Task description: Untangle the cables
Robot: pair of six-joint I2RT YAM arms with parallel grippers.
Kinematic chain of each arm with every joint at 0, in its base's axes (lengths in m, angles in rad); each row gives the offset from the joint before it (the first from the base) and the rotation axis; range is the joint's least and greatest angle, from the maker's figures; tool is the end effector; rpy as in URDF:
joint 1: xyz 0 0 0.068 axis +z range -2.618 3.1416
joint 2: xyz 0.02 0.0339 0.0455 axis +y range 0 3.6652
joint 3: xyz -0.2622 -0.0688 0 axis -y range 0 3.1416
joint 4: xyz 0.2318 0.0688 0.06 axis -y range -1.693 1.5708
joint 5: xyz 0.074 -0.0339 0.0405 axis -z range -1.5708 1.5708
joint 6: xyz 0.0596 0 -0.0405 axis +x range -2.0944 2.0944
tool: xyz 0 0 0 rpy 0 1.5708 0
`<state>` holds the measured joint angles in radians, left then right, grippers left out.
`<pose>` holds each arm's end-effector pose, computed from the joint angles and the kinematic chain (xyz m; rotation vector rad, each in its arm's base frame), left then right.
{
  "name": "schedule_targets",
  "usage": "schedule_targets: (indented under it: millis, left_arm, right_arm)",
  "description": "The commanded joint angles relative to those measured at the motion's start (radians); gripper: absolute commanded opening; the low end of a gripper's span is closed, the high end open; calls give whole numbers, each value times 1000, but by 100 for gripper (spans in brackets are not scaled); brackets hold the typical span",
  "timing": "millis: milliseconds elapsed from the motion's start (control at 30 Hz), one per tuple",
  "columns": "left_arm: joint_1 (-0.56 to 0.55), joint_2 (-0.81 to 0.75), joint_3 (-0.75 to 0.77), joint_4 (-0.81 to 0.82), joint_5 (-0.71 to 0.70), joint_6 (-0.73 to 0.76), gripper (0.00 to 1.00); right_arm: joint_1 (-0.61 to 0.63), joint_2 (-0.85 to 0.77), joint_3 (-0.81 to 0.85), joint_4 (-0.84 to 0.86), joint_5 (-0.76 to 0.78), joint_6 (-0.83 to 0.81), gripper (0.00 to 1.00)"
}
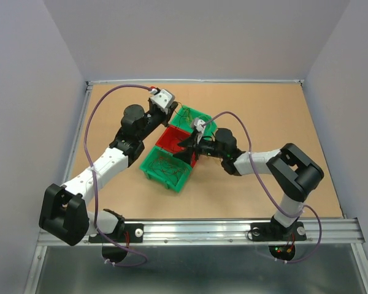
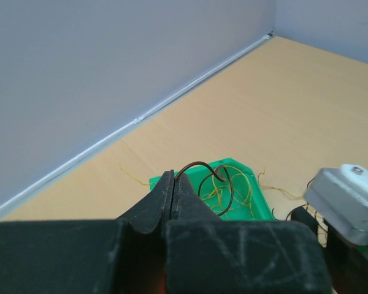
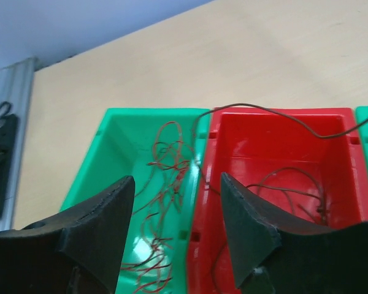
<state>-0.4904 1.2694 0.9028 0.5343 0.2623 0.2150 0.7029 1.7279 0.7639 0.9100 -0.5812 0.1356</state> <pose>0.2660 -0.1595 0.3588 0.6909 1.2422 -0.4116 0.2582 0.2616 0.2096 -0.9214 1.4704 1.0999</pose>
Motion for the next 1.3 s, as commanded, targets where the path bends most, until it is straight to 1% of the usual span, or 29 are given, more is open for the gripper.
schedule_targets:
  millis: [0, 67, 100, 133, 200, 233, 267, 300, 367, 433, 533, 567, 600, 667, 700, 767, 867, 900, 1000, 1100, 1167, 1200, 1233, 1267]
  left_arm:
    - [-8, -18, -7, 50, 63, -3, 0]
    - [-8, -5, -2, 33, 75, 14, 0]
    - [-10, 4, 4, 4, 75, 24, 0]
    - [-11, 13, 22, -19, 78, 49, 0]
    - [-11, 54, 69, -101, 81, 73, 0]
    - [-10, 86, 88, -129, 86, 84, 0]
    - [-11, 103, 103, -193, 94, 98, 0]
    - [-11, 119, 134, -223, 104, 113, 0]
    - [-11, 148, 153, -293, 117, 156, 0]
    - [-10, 153, 148, -318, 101, 205, 0]
    - [-11, 148, 125, -355, 103, 253, 0]
    - [-11, 151, 123, -371, 107, 274, 0]
    - [-11, 156, 128, -404, 118, 285, 0]
    - [-10, 166, 133, -436, 121, 310, 0]
    - [-11, 186, 140, -454, 121, 320, 0]
    - [-11, 229, 157, -510, 129, 359, 0]
    - [-14, 289, 200, -589, 140, 403, 0]
    - [-14, 332, 212, -626, 141, 414, 0]
    - [-25, 412, 249, -651, 124, 445, 0]
    - [-43, 479, 281, -643, 77, 435, 1]
    - [-42, 489, 281, -617, 72, 420, 7]
    - [-43, 484, 269, -605, 68, 417, 17]
    - [-42, 476, 260, -591, 61, 416, 21]
    - [-43, 447, 249, -562, 57, 408, 25]
  right_arm:
    - [20, 62, 98, 67, 44, -65, 61]
    - [24, 82, 115, 66, 85, -70, 59]
    - [27, 88, 121, 66, 104, -70, 57]
    - [30, 99, 130, 67, 124, -77, 51]
    - [33, 99, 124, 75, 211, -74, 44]
    - [33, 87, 117, 81, 269, -65, 42]
    - [32, 78, 101, 93, 300, -60, 41]
    - [32, 62, 85, 124, 326, -50, 38]
    - [32, 9, 25, 148, 383, -39, 38]
    - [32, -34, -36, 156, 412, -39, 38]
    - [32, -141, -106, 167, 501, -47, 38]
    - [32, -169, -148, 168, 559, -51, 38]
    - [32, -224, -170, 170, 576, -59, 37]
    - [30, -272, -210, 170, 645, -65, 36]
    - [30, -298, -242, 170, 697, -67, 36]
    - [26, -370, -276, 170, 740, -71, 36]
    - [18, -454, -331, 168, 787, -70, 36]
    - [17, -473, -345, 168, 793, -68, 36]
    - [6, -542, -386, 168, 791, -71, 37]
    - [3, -585, -408, 158, 784, -68, 38]
    - [-2, -599, -405, 135, 781, -64, 40]
    - [-12, -599, -384, 42, 785, -35, 44]
    - [-20, -594, -346, -62, 791, -15, 45]
    - [-22, -581, -246, -256, 840, 5, 47]
